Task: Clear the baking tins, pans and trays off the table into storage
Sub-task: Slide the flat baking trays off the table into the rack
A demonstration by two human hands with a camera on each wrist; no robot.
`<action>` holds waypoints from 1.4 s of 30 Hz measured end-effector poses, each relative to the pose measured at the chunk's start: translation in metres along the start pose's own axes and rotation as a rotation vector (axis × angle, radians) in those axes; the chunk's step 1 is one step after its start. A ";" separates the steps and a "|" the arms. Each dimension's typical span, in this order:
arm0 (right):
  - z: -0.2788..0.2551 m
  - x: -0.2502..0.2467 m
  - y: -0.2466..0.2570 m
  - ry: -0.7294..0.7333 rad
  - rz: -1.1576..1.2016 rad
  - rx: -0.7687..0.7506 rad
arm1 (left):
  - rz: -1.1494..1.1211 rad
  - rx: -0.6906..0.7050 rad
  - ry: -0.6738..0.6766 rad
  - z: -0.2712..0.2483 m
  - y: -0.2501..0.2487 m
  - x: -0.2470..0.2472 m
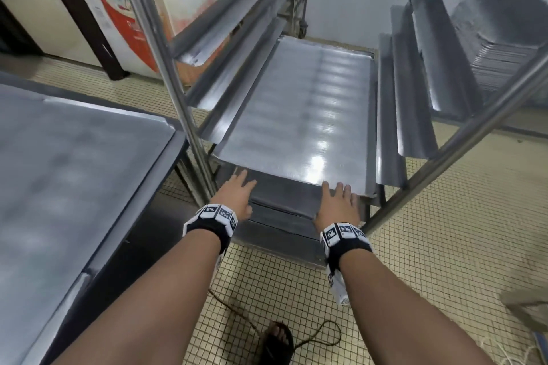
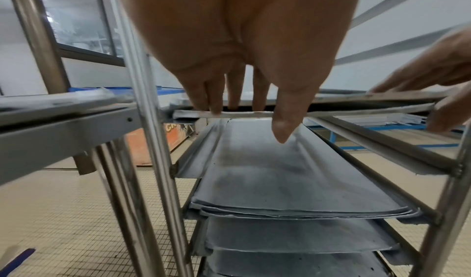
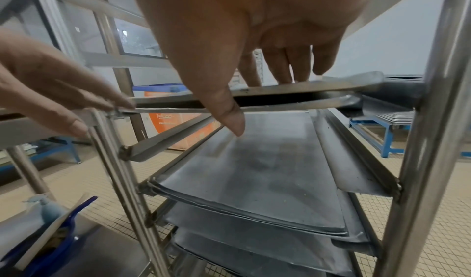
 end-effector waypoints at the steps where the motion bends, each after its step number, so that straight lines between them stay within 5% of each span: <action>1: -0.008 -0.006 0.007 0.016 -0.001 -0.009 | -0.039 -0.041 0.029 -0.014 0.006 -0.004; 12: -0.105 -0.064 0.166 0.042 0.077 -0.347 | -0.123 -0.417 -0.145 -0.179 0.134 -0.062; 21: -0.171 -0.057 0.307 0.034 0.188 -0.643 | -0.183 -0.973 -0.198 -0.349 0.259 -0.034; 28: -0.187 -0.036 0.401 0.065 0.205 -0.866 | -0.145 -1.421 -0.143 -0.452 0.292 -0.007; 42: -0.154 -0.003 0.512 0.255 0.136 -0.729 | -0.319 -1.624 -0.047 -0.464 0.303 -0.004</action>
Point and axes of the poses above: each hand's wrist, its own z-axis towards the middle knuckle, its own x-axis out of the palm, y = z × x, the point moved 5 cm from there along z, towards the middle knuckle, and after that the axes turned 14 degrees about -y, right-handed, at the moved point
